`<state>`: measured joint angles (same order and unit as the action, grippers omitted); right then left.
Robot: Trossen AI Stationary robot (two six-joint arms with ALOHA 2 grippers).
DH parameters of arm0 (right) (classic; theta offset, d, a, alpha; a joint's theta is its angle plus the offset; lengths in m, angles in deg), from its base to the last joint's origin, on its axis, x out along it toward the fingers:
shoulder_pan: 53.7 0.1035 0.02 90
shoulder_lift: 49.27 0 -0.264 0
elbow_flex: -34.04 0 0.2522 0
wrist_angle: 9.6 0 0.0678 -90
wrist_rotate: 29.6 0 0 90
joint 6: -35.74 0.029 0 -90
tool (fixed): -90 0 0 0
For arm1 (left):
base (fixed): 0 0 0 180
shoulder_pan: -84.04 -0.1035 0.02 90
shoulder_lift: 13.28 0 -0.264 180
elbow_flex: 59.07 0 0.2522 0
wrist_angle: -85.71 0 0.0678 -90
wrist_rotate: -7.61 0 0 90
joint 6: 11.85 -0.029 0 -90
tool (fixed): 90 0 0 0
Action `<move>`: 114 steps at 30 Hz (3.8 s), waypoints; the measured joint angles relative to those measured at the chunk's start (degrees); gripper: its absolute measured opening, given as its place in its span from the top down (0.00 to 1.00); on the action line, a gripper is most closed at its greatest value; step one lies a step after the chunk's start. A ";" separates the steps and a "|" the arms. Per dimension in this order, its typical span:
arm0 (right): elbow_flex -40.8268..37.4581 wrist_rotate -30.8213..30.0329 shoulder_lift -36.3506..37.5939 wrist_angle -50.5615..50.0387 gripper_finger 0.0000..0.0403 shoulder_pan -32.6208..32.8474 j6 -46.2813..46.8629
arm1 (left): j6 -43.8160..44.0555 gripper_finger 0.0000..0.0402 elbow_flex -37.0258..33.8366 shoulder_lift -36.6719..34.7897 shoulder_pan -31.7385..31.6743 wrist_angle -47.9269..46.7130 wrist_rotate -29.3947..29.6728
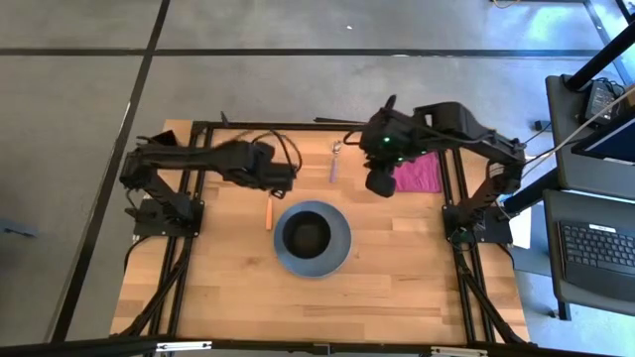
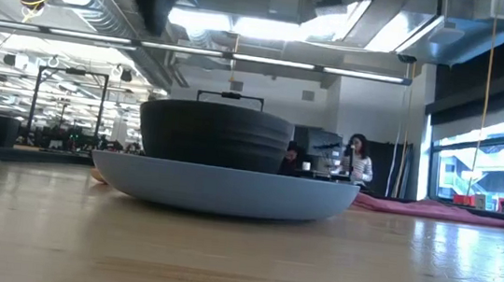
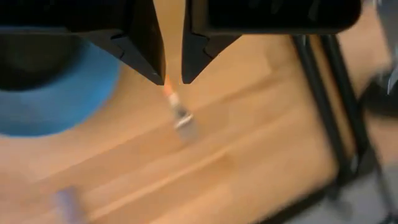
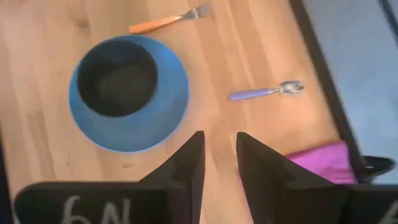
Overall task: Set table place
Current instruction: Move the orange fork to the left side of the blue plate
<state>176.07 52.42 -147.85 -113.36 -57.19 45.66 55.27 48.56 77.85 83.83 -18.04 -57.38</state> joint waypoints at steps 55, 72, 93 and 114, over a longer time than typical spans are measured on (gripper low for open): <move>-0.02 -0.43 0.59 1.48 0.77 -8.56 -2.50 | 35.81 0.66 -50.54 0.02 4.94 56.95 4.40; -0.02 -0.45 0.59 3.09 0.77 -8.56 -2.58 | 31.77 0.67 -50.41 3.21 2.47 59.69 4.65; -0.04 -0.45 0.59 4.68 0.77 -8.56 -2.63 | 22.21 0.93 -50.37 2.98 1.11 58.92 2.64; -0.04 -0.45 0.59 4.94 0.77 -8.56 -2.87 | 37.27 0.93 -43.27 2.71 14.05 44.26 -9.51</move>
<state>176.02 51.97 -147.26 -108.42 -65.75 42.79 92.54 5.29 80.56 97.88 26.22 -66.89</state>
